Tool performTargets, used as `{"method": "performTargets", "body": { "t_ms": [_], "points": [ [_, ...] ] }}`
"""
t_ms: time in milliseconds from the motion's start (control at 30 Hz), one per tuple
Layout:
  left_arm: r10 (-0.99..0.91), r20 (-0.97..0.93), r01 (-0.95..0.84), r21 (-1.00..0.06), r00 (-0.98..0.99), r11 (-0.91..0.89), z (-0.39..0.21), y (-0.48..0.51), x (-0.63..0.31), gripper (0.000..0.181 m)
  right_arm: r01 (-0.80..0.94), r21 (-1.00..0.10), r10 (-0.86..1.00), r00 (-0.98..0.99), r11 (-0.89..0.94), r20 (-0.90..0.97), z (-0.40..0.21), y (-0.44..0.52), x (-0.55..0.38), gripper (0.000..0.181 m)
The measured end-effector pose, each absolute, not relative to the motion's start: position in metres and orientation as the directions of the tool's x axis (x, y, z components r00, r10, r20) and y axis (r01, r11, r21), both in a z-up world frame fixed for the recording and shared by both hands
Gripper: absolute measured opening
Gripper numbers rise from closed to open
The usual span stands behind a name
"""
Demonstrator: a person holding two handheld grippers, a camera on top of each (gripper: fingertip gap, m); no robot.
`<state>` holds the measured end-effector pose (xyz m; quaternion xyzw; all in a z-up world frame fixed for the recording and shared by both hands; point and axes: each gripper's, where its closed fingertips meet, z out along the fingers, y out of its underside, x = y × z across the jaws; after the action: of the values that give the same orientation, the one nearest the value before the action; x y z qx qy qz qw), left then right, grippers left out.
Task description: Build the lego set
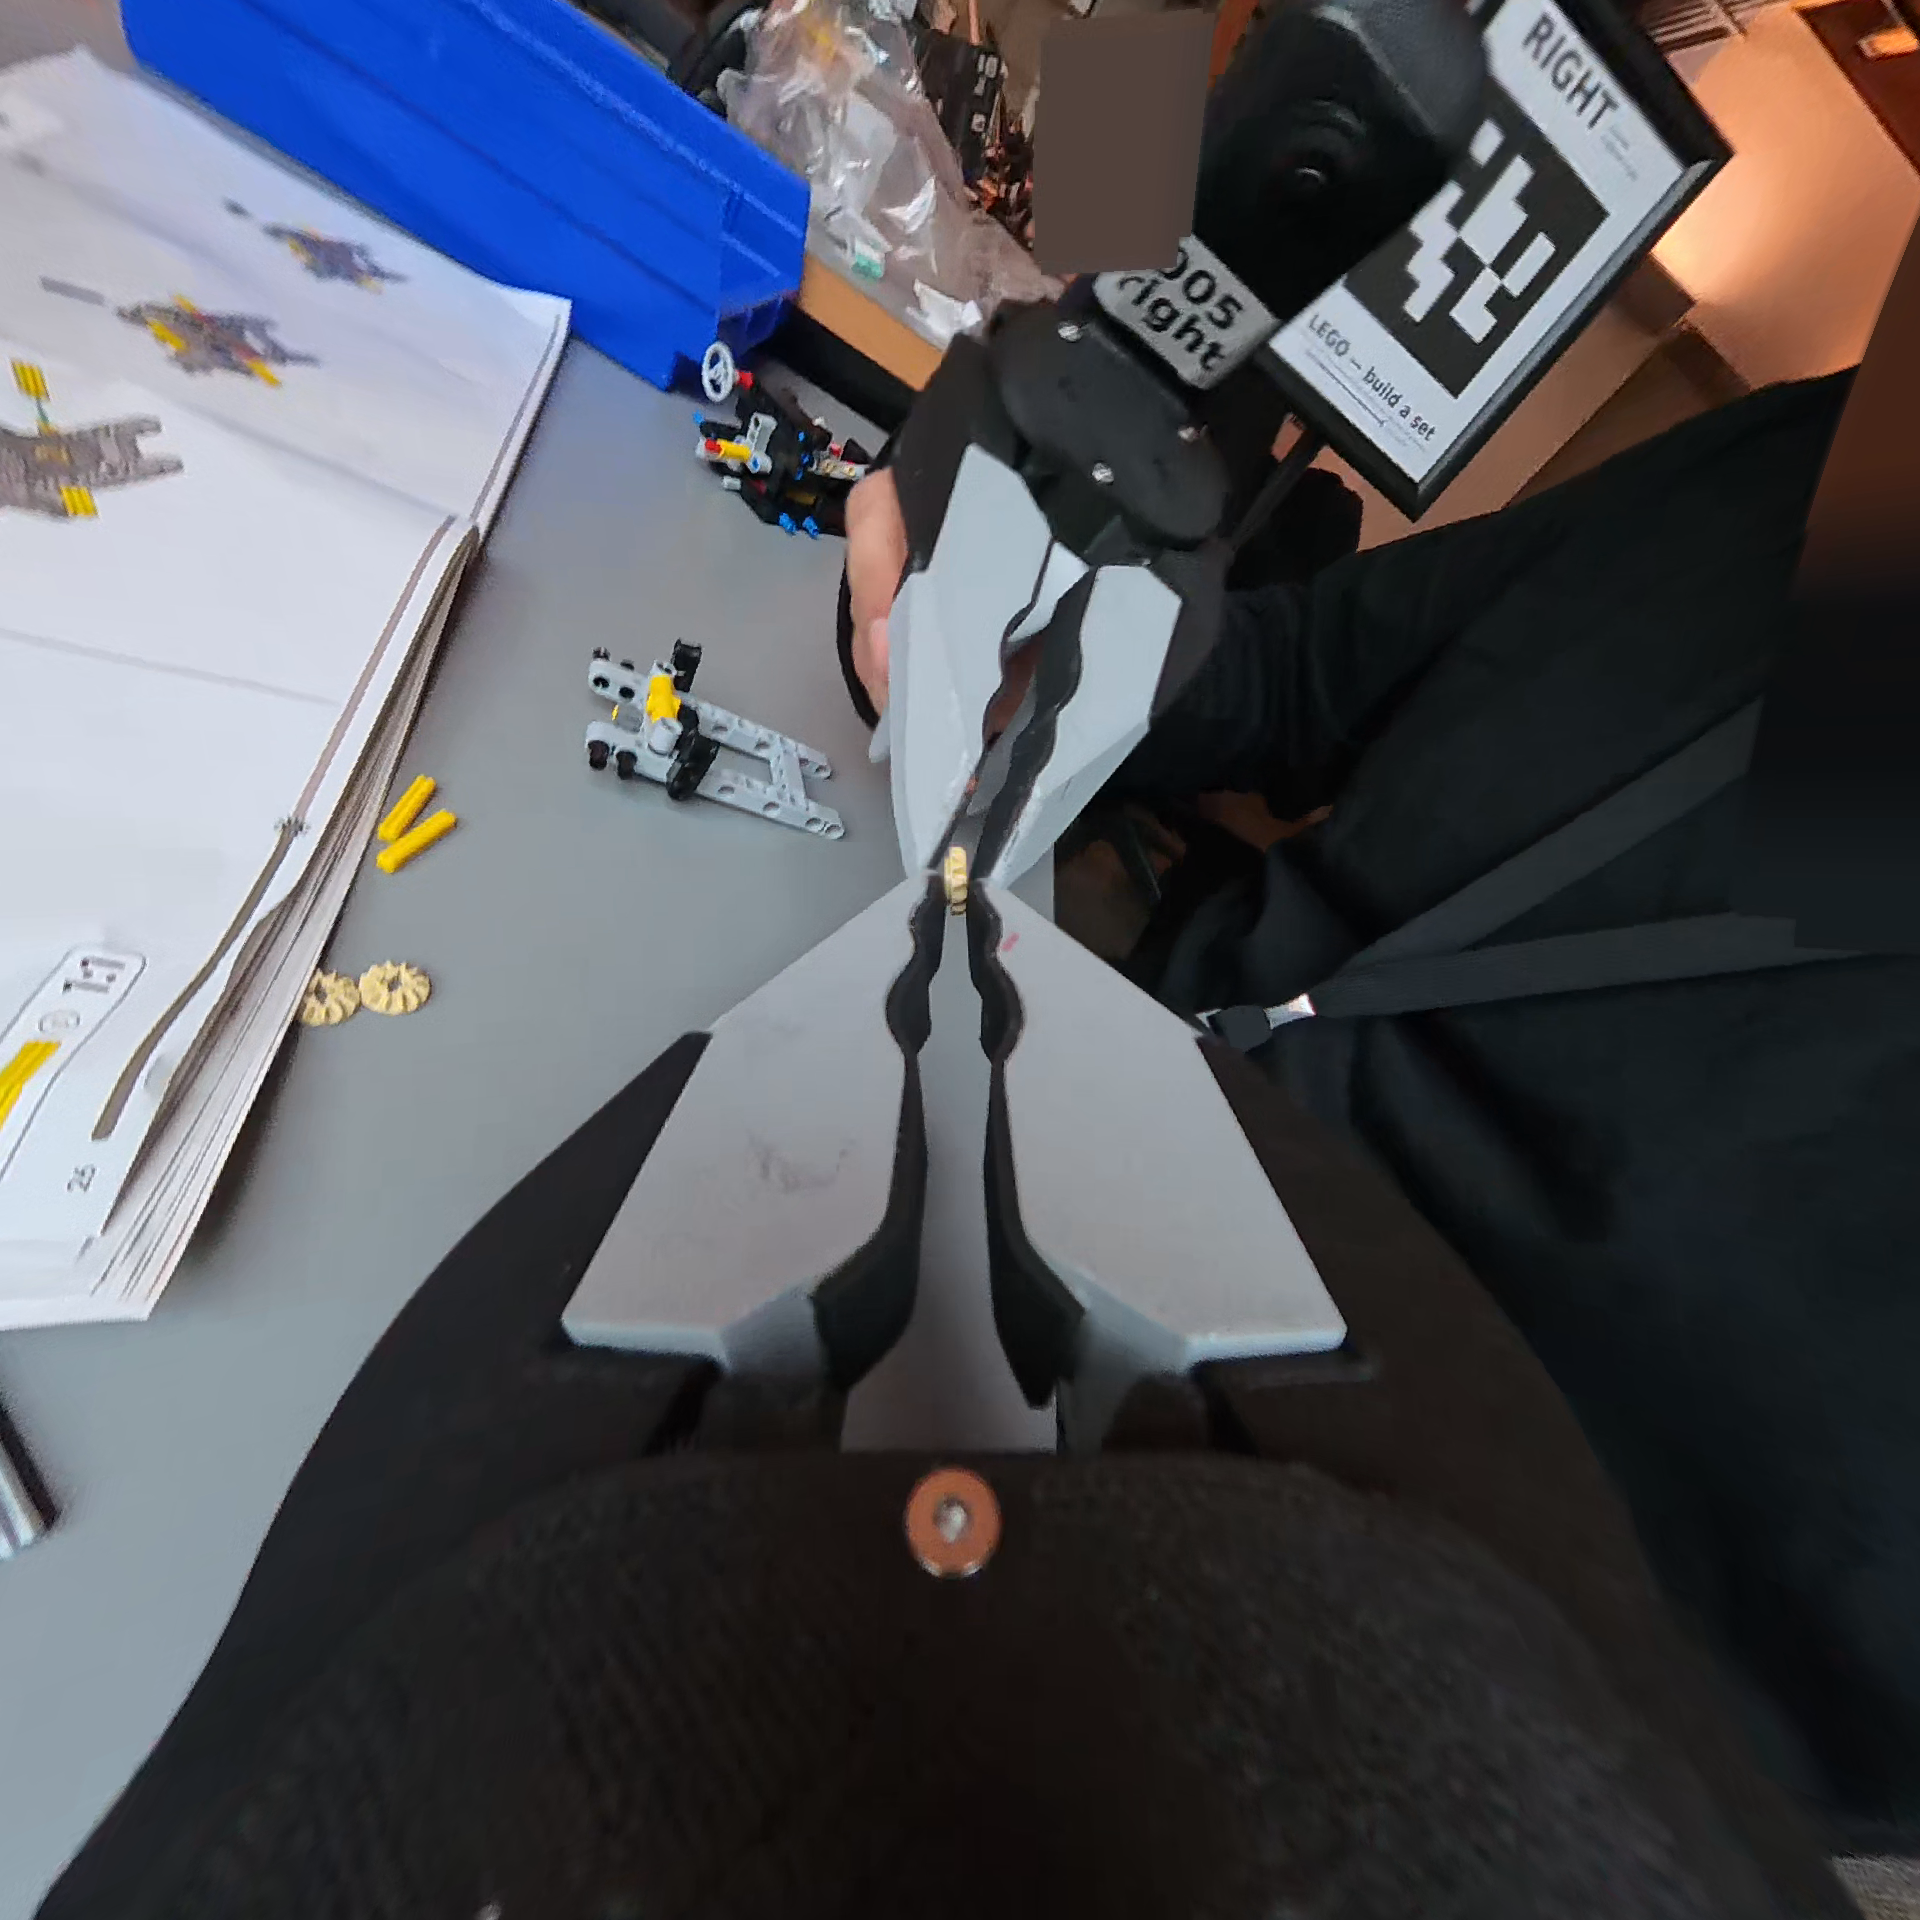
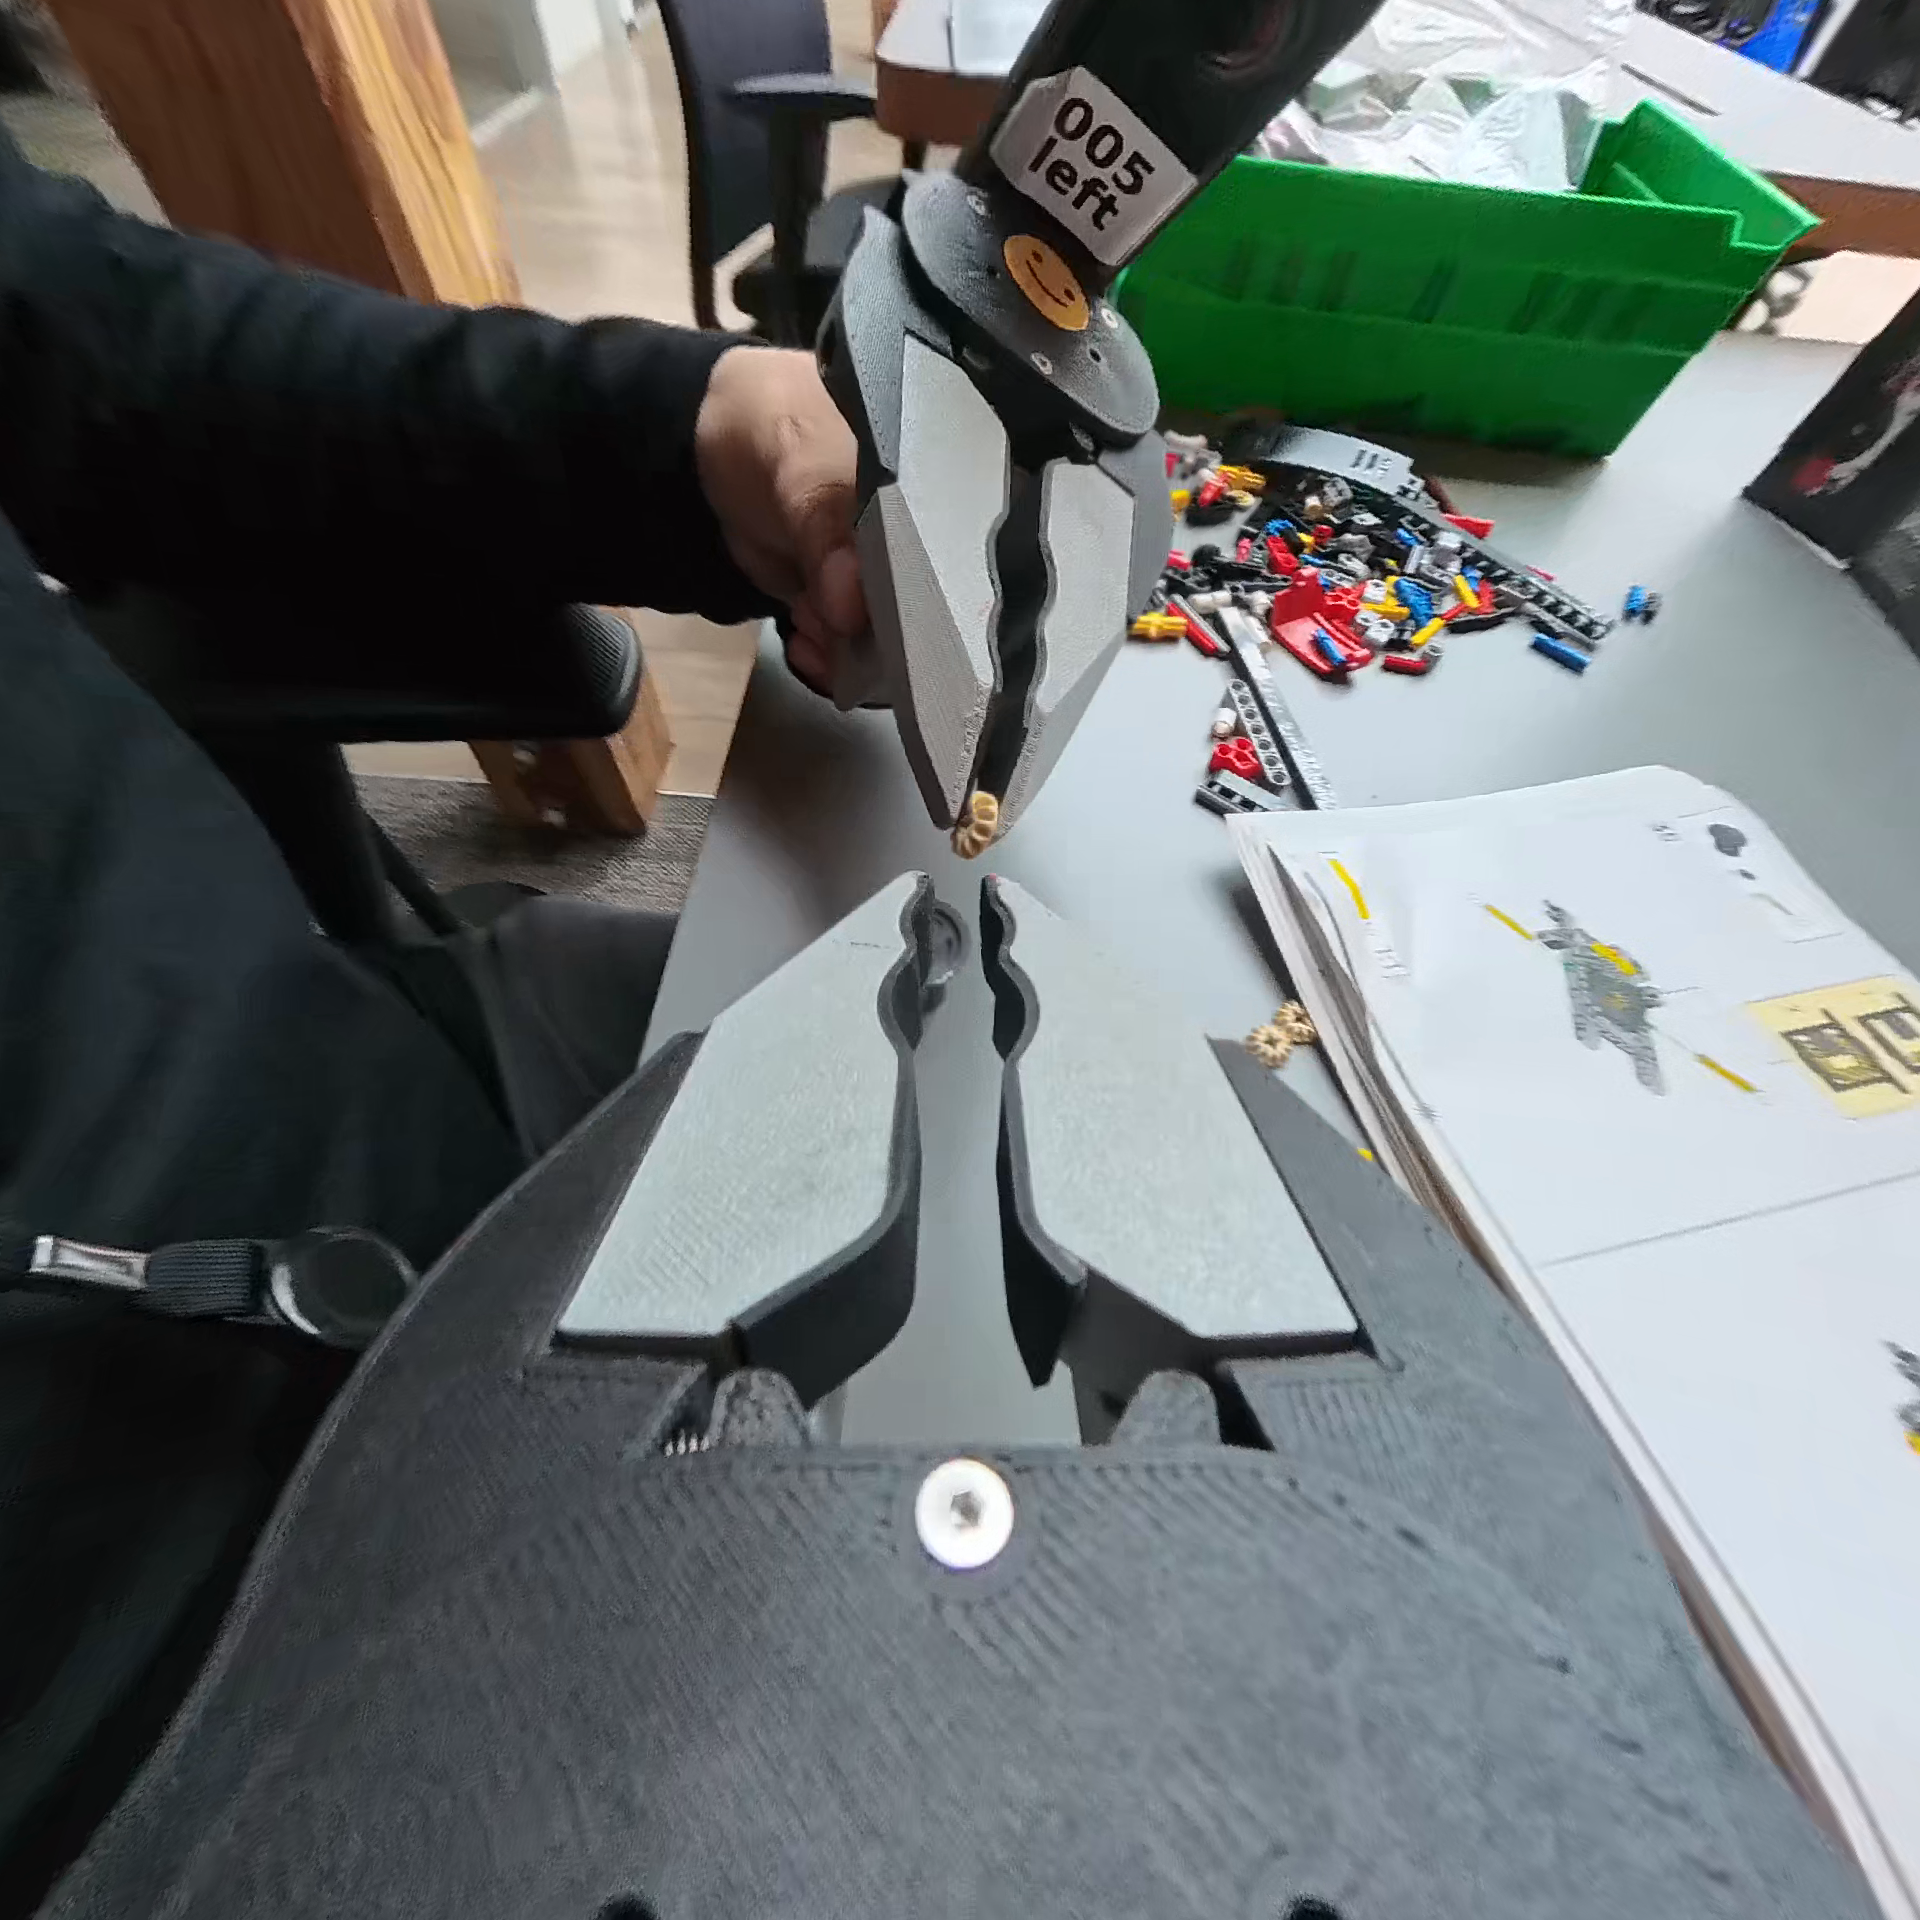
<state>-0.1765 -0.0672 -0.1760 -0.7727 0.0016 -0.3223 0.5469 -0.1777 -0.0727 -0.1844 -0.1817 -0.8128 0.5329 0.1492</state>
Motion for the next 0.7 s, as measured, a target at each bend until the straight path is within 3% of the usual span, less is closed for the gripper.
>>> {"method": "performTargets", "body": {
  "t_ms": [167,367,700],
  "points": [
    [-0.371,0.409,0.266,-0.886,0.834,-0.379,-0.171,-0.067,-0.170,0.001,0.150,-0.944,0.441,-0.898,0.294,-0.005,-0.172,-0.072,-0.176,0.000],
    [-0.375,0.281,0.155,-0.931,0.883,-0.331,-0.164,-0.067,-0.166,0.001,0.079,-0.941,0.433,-0.898,0.330,0.076,-0.167,-0.075,-0.171,0.000],
    [-0.373,0.261,0.122,-0.926,0.890,-0.357,-0.168,-0.068,-0.162,0.001,0.064,-0.947,0.410,-0.909,0.316,0.076,-0.163,-0.075,-0.168,0.000]
  ]
}}
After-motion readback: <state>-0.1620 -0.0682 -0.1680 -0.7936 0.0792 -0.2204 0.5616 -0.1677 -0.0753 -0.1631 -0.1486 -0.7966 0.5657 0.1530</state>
